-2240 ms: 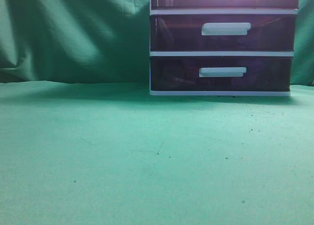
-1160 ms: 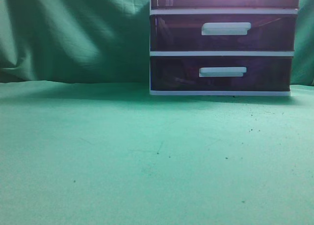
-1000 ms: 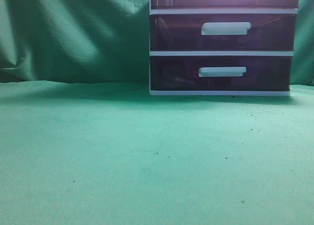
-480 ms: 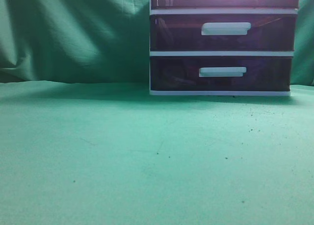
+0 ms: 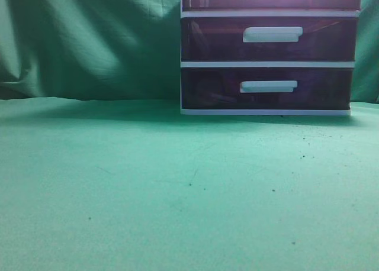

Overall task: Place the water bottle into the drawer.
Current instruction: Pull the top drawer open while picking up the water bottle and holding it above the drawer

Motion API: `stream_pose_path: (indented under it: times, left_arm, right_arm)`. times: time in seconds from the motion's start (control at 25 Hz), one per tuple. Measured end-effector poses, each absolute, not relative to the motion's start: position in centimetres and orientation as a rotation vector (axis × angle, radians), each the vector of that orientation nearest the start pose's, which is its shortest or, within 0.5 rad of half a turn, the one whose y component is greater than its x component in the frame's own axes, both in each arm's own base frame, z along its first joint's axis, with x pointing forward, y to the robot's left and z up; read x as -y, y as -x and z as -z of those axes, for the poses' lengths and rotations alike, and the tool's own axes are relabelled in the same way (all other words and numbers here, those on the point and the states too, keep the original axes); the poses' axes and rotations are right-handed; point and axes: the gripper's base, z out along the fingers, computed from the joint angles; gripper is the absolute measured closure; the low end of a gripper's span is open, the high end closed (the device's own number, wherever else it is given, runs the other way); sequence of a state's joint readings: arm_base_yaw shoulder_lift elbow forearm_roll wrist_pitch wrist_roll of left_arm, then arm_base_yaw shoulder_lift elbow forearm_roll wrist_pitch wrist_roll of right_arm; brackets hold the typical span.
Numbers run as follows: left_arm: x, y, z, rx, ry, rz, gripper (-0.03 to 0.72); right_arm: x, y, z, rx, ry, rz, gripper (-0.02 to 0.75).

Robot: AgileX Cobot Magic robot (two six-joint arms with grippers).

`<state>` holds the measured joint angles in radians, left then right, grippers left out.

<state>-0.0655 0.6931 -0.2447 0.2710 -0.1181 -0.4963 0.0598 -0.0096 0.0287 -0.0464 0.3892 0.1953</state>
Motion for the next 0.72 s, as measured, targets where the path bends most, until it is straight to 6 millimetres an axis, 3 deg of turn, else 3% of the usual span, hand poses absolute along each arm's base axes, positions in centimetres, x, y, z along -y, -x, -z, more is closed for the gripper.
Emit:
stream_pose_path:
  times: [0.16,0.24,0.44,0.72]
  left_arm:
    - [1.3,-15.5,-24.1,-1.893,0.098,0.207,0.113]
    - [1.4,-16.5,-23.9,-1.928,0.076,0.188,0.040]
    - [1.3,-18.8,-23.5,-1.997,0.036,0.139,0.043]
    - [-1.6,-21.6,-23.2,-1.991,0.166,0.059,0.043]
  right_arm:
    - [-0.2,-5.2,-16.9,-1.891,-0.100,-0.128,0.738]
    - [-0.2,-5.2,-16.9,-1.891,-0.100,-0.128,0.738]
    - [-0.2,-5.2,-16.9,-1.891,-0.100,-0.128,0.738]
    - [-0.2,-5.2,-16.9,-1.891,-0.100,-0.128,0.738]
